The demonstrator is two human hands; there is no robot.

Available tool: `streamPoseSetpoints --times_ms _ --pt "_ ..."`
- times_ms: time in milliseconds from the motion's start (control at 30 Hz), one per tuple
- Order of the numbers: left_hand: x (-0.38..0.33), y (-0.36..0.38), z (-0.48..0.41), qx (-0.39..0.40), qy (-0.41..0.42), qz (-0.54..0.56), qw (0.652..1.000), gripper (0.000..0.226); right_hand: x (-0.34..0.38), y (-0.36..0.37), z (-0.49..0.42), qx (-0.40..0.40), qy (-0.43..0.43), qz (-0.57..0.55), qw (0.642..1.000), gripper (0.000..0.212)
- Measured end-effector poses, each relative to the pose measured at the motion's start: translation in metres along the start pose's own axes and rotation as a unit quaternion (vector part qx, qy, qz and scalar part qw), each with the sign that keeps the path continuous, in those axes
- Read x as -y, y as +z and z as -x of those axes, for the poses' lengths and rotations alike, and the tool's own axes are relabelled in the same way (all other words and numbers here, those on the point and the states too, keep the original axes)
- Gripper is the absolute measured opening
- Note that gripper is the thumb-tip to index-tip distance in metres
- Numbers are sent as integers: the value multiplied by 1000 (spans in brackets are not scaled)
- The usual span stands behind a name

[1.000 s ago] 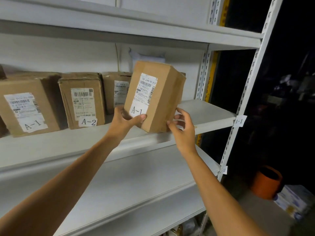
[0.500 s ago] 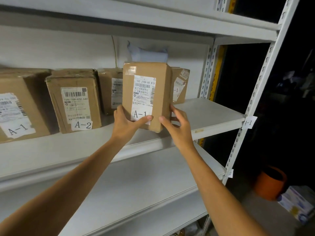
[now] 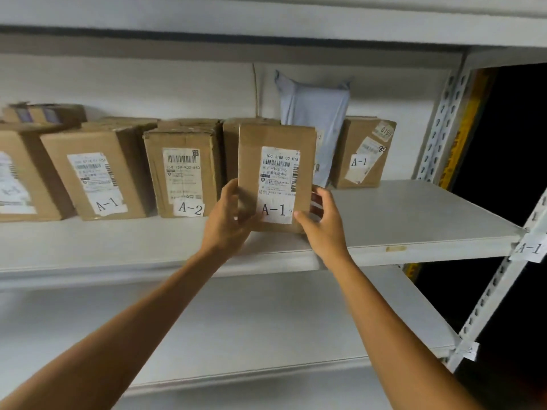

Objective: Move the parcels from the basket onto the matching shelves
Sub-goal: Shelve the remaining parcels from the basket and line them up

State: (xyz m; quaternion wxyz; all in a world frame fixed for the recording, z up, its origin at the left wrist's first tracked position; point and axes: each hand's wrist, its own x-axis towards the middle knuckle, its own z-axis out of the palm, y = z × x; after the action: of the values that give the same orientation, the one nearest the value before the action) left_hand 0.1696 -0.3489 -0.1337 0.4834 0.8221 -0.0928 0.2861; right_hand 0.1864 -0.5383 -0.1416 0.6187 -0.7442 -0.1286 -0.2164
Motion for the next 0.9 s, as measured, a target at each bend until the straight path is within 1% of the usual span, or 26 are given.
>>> streamPoseSetpoints --times_ms 67,133,200,300,367,500,600,667,800,900 --pt "10 -2 -1 2 -12 -30 999 80 -2 9 -6 28 7 31 999 48" --pt "17 -4 -6 -6 -28 -66 997 74 -2 20 -14 44 14 73 996 43" --pt "19 -5 -13 -21 -42 -83 995 63 -1 32 -24 42 19 106 993 41" --pt "21 -3 -25 -45 -52 -87 994 33 -3 48 -39 26 34 136 990 42" --pt "22 -2 -37 -56 -66 -102 991 23 -7 56 -48 23 42 148 988 42" --pt "29 3 -57 -70 -73 -127 987 21 -14 67 -67 -5 51 168 984 35" --pt "31 6 -65 -122 -93 -92 984 19 -16 73 -76 -19 51 176 983 38" --pt "32 7 -65 -138 -91 -77 983 20 -18 75 -77 -24 47 177 983 38" --pt "34 6 -64 -107 -91 -105 985 18 -19 75 -75 -23 47 180 982 40" --pt "33 1 -59 -46 -102 -81 990 19 -13 71 -75 -36 53 178 982 41"
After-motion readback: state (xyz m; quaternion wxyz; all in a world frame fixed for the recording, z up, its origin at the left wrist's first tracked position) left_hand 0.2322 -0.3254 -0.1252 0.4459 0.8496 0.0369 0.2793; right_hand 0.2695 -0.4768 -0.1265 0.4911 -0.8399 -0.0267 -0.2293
